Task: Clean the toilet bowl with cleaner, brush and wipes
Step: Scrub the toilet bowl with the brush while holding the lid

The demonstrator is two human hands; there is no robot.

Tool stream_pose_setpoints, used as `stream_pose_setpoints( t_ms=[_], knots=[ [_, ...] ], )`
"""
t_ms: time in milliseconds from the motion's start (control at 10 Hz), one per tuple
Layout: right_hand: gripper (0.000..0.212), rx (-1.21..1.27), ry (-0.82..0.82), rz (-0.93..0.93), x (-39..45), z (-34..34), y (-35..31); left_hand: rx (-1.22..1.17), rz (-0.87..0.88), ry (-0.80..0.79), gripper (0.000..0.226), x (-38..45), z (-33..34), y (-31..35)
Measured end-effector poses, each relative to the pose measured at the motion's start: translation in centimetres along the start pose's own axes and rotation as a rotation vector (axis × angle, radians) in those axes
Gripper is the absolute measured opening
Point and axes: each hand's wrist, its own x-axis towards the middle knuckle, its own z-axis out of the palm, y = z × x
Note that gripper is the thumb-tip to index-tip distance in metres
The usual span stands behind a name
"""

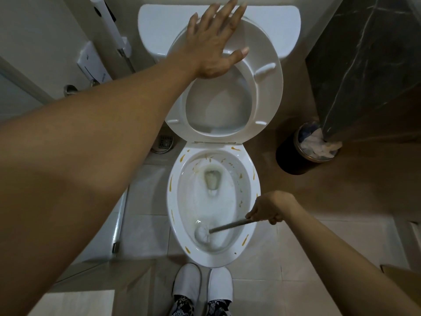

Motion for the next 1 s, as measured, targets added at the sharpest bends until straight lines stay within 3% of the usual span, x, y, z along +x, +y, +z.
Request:
stream_pose_setpoints(
  t_ms=[100, 200, 300, 400, 500, 700, 800, 1000],
  knots=[
    [0.035, 0.05, 0.094, -0.002, 1.4, 1.6, -0.1, -0.001, -0.001, 0.0, 0.078, 0.1, 0.1, -0.1],
    [0.035, 0.029, -0.019, 0.022, 0.3, 0.9, 0.6, 0.001, 0.0, -0.001, 0.079, 0.1, 0.2, -0.1],
    [0.033, -0.008, -0.029, 0.033, -0.3, -0.4, 1.1, 0.002, -0.002, 0.001, 0.079, 0.1, 0.2, 0.0],
    [0.035, 0.003, 0.055, 0.025, 0.4, 0.8, 0.9, -0.01, 0.002, 0.003, 0.078, 0.0, 0.0, -0.1],
    [0.037, 0.002, -0.032, 0.022, 0.3, 1.0, 0.6, -0.008, 0.004, 0.009, 0.077, -0.1, -0.1, 0.0],
    [0.035, 0.021, 0.027, 0.059, 0.6, 0.8, 0.8, -0.013, 0.003, 0.008, 0.077, -0.1, -0.1, 0.0],
    [0.035, 0.008, -0.059, 0.067, 0.4, 0.8, 0.3, -0.009, 0.004, 0.009, 0.077, -0.1, 0.0, 0.0],
    [0.036, 0.069, 0.007, 0.03, 1.4, 1.5, -0.3, -0.02, 0.0, 0.003, 0.076, -0.1, -0.1, 0.0]
  ],
)
